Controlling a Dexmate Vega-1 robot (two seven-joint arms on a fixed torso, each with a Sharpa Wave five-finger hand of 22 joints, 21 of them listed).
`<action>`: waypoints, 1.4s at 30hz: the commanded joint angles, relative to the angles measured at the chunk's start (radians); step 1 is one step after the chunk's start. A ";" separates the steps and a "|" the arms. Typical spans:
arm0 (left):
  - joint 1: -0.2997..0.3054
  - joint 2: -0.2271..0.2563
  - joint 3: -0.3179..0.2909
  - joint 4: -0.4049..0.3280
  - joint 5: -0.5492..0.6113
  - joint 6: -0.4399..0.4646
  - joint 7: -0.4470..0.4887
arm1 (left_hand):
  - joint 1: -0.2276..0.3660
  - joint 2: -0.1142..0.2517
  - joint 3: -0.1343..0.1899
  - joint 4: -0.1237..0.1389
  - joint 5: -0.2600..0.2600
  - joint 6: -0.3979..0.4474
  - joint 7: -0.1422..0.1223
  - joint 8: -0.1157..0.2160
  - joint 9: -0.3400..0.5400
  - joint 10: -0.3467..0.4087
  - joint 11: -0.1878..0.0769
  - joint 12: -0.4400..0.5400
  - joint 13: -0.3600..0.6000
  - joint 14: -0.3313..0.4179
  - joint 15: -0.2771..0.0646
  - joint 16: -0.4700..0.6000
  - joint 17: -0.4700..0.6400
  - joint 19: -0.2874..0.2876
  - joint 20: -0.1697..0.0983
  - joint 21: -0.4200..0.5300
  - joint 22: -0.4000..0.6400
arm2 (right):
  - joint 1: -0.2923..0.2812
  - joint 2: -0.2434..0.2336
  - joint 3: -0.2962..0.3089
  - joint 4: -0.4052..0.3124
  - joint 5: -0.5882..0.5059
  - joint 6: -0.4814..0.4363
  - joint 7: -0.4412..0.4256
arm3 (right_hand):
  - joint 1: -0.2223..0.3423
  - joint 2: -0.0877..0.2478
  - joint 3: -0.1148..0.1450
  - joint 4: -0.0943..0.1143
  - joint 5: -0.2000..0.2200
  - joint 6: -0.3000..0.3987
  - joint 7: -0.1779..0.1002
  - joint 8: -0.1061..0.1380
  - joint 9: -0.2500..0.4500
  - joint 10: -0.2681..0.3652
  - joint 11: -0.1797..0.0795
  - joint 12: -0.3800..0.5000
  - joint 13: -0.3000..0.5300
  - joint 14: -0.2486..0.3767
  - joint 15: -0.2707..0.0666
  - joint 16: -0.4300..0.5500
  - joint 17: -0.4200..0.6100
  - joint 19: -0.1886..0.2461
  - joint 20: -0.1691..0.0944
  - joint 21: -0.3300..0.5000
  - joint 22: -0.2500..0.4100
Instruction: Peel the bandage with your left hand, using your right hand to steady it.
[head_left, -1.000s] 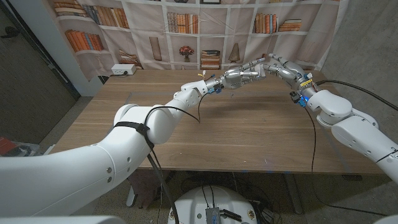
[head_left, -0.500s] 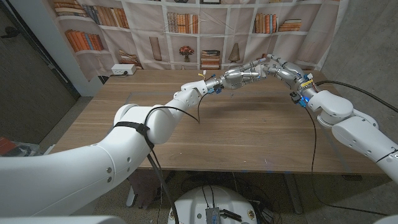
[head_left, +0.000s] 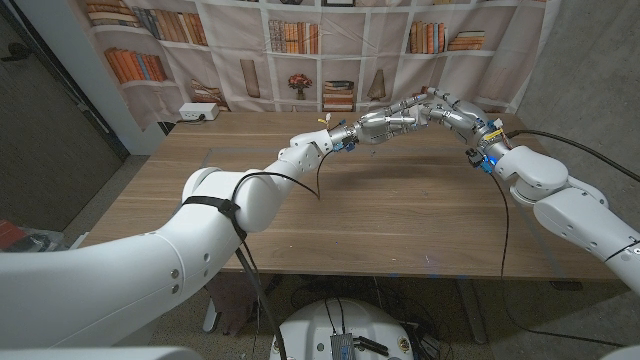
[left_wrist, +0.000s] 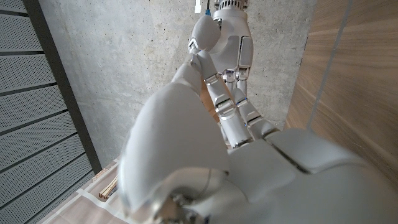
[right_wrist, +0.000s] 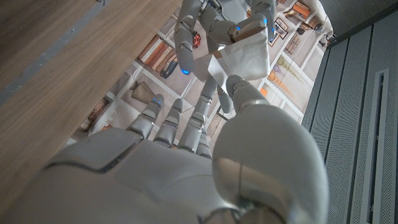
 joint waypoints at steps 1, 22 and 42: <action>0.003 0.005 0.000 0.000 -0.006 -0.002 -0.002 | 0.001 0.006 0.000 -0.001 -0.001 0.005 0.002 -0.001 0.001 -0.001 -0.003 0.005 0.000 0.007 -0.096 -0.003 0.004 -0.001 0.005 0.007 -0.001 | 0.006 -0.004 -0.008 -0.003 0.002 0.001 0.007 | -0.010 -0.006 0.002 0.006 0.009 0.004 0.004 -0.001 0.002 0.013 -0.003 -0.001 0.005 0.014 -0.001 0.007 0.002 0.002 0.009 0.001 0.005; 0.004 0.001 0.004 0.000 0.000 0.007 0.027 | 0.000 0.006 0.001 -0.001 -0.002 0.008 0.001 -0.001 0.000 -0.001 -0.003 0.008 -0.001 0.007 -0.096 -0.007 0.006 -0.004 0.007 0.010 -0.003 | 0.011 -0.029 -0.011 -0.014 0.002 -0.013 0.024 | -0.006 -0.034 0.007 -0.009 0.014 -0.015 0.006 -0.007 0.003 0.033 -0.024 0.013 0.017 0.025 -0.001 0.000 -0.002 -0.012 0.008 -0.003 0.005; -0.001 0.003 0.025 0.000 -0.002 0.002 0.015 | 0.000 0.005 0.001 -0.002 -0.002 0.010 -0.001 -0.001 0.000 -0.002 -0.003 0.009 -0.002 0.009 -0.096 -0.008 0.010 -0.007 0.009 0.013 -0.004 | 0.023 -0.019 -0.021 0.006 0.026 -0.032 0.026 | 0.027 -0.022 0.019 -0.011 0.011 -0.003 0.003 -0.001 0.003 0.037 -0.040 0.021 0.031 0.041 -0.028 0.004 0.002 -0.003 -0.005 0.002 0.005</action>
